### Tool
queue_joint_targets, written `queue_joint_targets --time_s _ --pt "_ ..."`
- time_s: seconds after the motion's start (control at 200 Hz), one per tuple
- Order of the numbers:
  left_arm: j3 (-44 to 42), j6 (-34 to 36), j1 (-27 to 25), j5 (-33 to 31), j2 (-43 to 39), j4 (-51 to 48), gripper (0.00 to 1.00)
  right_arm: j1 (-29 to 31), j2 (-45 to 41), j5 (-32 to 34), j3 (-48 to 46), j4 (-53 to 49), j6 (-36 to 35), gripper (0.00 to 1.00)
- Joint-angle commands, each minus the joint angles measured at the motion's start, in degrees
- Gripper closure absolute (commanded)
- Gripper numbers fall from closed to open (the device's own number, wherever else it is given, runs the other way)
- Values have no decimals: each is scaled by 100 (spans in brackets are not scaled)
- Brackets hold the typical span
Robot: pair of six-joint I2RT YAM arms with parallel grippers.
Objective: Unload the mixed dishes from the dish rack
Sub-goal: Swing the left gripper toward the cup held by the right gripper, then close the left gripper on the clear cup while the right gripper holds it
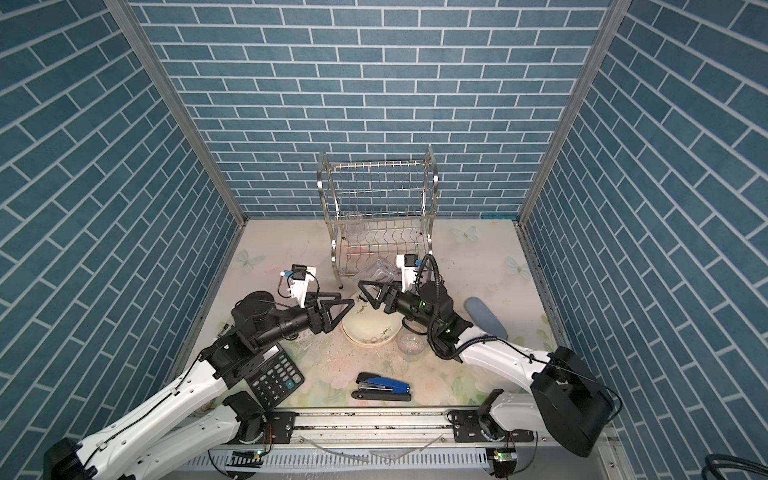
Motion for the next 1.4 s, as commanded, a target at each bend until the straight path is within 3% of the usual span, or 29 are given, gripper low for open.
queue_joint_targets --time_s 0.0,0.185,0.45,0.64,1.045,1.396 --pt "366 812 -531 -841 109 -97 13 -98 274 -434 202 1209 1130 100" --pt "520 1639 -1360 -2163 542 -205 24 -107 453 -509 445 1168 1550 100" --pt "664 2142 -1530 -2888 1198 342 42 -132 162 -510 498 903 1542 100" --pt "650 2424 -1530 -2992 1267 865 58 -157 -38 -500 502 634 1402 100" --pt "965 2657 -1530 -2657 1857 1454 69 -201 27 -577 576 735 1553 100" --pt "1095 2854 -1526 -2859 2138 2104 81 -203 323 -676 591 1181 1854 100"
